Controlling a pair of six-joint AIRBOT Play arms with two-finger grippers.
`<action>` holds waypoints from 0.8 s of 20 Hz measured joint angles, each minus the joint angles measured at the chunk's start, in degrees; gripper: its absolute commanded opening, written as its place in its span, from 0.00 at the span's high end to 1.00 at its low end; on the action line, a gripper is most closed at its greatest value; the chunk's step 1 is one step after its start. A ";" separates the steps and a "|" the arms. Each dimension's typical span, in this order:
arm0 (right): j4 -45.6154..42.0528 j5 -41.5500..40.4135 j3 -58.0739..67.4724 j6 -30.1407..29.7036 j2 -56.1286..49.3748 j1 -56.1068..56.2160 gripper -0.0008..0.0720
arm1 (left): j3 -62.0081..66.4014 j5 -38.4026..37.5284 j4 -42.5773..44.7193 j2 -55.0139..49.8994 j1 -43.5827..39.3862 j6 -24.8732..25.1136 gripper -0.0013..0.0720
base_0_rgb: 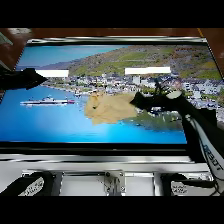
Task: Fold the shirts.
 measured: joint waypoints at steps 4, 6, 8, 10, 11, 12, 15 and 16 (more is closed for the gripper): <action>-2.67 5.46 5.92 0.07 10.10 -13.46 0.90 | 0.00 0.02 -0.44 0.59 0.00 0.02 0.93; -7.17 10.10 7.69 2.97 15.19 -21.88 0.90 | 0.00 0.02 -0.46 0.66 0.00 0.09 0.93; -12.72 14.08 8.63 5.40 19.74 -30.49 0.90 | 0.00 0.02 -0.59 0.72 0.00 0.22 0.93; -19.28 17.16 9.14 7.37 23.12 -39.21 0.90 | 0.00 0.02 -0.61 0.74 0.00 0.26 0.93; -22.12 18.25 9.29 8.22 24.24 -43.32 0.90 | 0.00 0.00 -0.61 0.74 0.00 0.31 0.93; -24.90 19.47 9.38 8.81 24.98 -47.41 0.90 | 0.00 0.00 -0.63 0.74 0.00 0.37 0.93; -30.58 23.56 9.33 9.92 26.16 -57.31 0.90 | 0.00 -0.04 -0.63 0.74 0.00 0.39 0.93; -32.54 24.98 9.22 10.51 26.36 -59.52 0.90 | 0.00 -0.07 -0.63 0.74 0.00 0.39 0.93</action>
